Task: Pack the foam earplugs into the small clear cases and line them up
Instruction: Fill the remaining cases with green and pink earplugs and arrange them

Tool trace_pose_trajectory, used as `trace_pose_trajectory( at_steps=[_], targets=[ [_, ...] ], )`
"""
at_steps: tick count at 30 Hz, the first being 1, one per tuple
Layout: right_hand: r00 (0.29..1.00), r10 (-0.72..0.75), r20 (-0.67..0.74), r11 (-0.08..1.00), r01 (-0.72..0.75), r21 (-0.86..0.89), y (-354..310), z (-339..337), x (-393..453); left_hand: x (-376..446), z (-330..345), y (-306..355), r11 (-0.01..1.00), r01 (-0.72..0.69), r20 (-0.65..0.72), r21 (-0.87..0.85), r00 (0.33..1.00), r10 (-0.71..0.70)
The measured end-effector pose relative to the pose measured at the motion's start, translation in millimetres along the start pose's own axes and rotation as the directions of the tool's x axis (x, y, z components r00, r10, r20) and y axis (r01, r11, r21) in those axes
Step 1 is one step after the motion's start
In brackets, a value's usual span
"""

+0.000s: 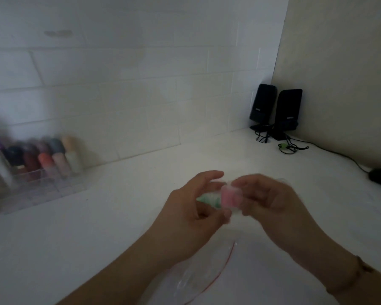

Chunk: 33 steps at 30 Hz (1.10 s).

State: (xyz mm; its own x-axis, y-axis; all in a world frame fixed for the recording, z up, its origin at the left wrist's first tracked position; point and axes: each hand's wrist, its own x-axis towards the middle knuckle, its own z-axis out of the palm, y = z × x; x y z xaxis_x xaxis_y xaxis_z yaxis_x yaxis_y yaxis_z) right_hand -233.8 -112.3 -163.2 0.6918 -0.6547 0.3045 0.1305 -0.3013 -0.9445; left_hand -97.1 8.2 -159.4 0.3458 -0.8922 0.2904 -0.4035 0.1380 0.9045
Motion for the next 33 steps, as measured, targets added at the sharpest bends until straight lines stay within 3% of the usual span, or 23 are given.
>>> trace_pose_trajectory(
  at_steps=[1, 3, 6, 8, 11, 15, 18, 21, 25, 30, 33],
  targets=[
    [0.998, 0.012, -0.06, 1.0, -0.012, 0.001, 1, -5, 3, 1, -6, -3, 0.98, -0.032, -0.03, 0.194, 0.999, 0.039],
    [0.995, 0.046, -0.09, 0.998, -0.05, -0.043, 4, -13, 6, 5, -18, -8, 0.834, -0.075, -0.065, 0.547, 0.989, 0.132],
    [0.998, 0.063, -0.017, 0.968, -0.066, -0.243, 17, -11, 5, 8, -27, -16, 0.681, -0.007, -0.028, 0.733, 0.999, 0.041],
    [1.0, 0.022, 0.0, 0.908, -0.02, -0.418, 27, -4, 2, 9, -28, -18, 0.689, 0.034, -0.022, 0.724, 0.999, -0.025],
    [0.999, -0.019, 0.03, 0.798, 0.033, -0.601, 30, 4, 0, 9, -31, -16, 0.693, 0.018, -0.026, 0.721, 1.0, 0.001],
    [0.998, -0.049, 0.026, 0.772, 0.055, -0.633, 31, 7, 1, 8, -28, -16, 0.565, -0.026, 0.136, 0.824, 0.979, -0.153],
    [0.996, -0.073, 0.041, 0.761, 0.082, -0.643, 35, 12, 1, 5, -30, -15, 0.617, -0.057, 0.206, 0.785, 0.963, -0.173],
    [0.986, -0.122, 0.117, 0.674, 0.169, -0.72, 42, 21, 0, 5, -38, -12, 0.601, -0.116, 0.253, 0.79, 0.956, -0.148],
    [0.974, -0.157, 0.163, 0.664, 0.226, -0.713, 41, 23, -2, 7, -43, -16, 0.608, -0.145, 0.311, 0.781, 0.934, -0.177],
    [0.969, -0.149, 0.196, 0.625, 0.246, -0.741, 37, 25, -2, 9, -42, -17, 0.642, -0.17, 0.27, 0.747, 0.961, -0.059],
    [0.978, -0.19, 0.089, 0.618, 0.189, -0.763, 17, 10, -1, 11, -36, -20, 0.751, -0.172, 0.155, 0.637, 0.983, 0.094]
  ],
)
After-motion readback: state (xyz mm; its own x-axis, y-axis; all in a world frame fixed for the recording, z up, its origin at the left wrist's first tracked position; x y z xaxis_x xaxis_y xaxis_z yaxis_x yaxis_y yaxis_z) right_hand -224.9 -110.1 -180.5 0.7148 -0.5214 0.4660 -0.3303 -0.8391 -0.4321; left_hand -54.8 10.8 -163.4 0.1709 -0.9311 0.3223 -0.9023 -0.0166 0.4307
